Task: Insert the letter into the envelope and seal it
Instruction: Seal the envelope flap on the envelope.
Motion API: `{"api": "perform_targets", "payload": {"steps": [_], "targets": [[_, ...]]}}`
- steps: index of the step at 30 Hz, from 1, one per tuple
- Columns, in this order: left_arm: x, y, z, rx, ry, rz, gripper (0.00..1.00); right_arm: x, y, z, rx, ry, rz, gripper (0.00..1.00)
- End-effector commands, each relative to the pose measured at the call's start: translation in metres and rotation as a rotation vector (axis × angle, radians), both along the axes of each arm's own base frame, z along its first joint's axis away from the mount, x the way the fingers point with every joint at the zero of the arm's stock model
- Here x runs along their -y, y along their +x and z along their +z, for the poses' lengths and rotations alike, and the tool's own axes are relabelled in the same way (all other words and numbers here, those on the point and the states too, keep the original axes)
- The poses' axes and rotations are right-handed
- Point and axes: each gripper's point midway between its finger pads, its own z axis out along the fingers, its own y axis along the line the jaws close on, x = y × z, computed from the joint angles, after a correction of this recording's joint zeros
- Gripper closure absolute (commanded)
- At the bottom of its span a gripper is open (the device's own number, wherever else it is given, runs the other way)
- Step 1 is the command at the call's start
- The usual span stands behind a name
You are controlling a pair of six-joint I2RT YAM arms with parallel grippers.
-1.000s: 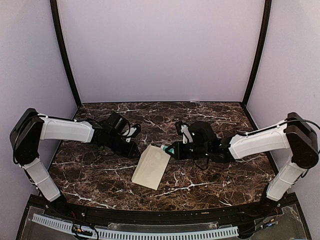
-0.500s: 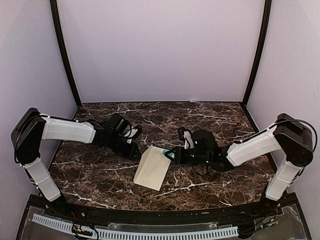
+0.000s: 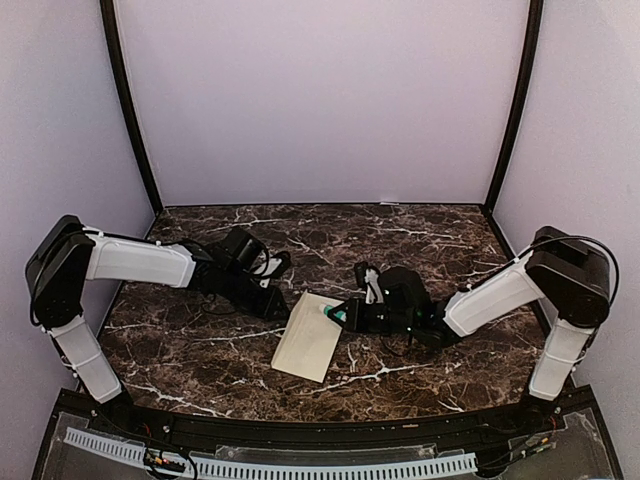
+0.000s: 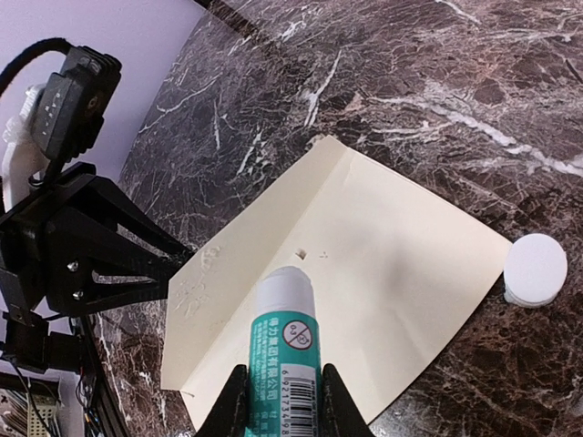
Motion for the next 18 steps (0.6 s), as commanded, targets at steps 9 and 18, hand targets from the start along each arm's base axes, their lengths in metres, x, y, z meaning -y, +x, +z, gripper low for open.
{"api": "perform_targets", "payload": {"steps": [9,18], "targets": [[0.019,0.003,0.01,0.014,-0.037,-0.031,0.8,0.0,0.003,-0.016,-0.06,0.02,-0.032,0.85],[0.021,0.0,0.009,0.01,-0.034,-0.039,0.81,0.005,0.002,-0.03,-0.124,0.043,-0.046,0.85]]}}
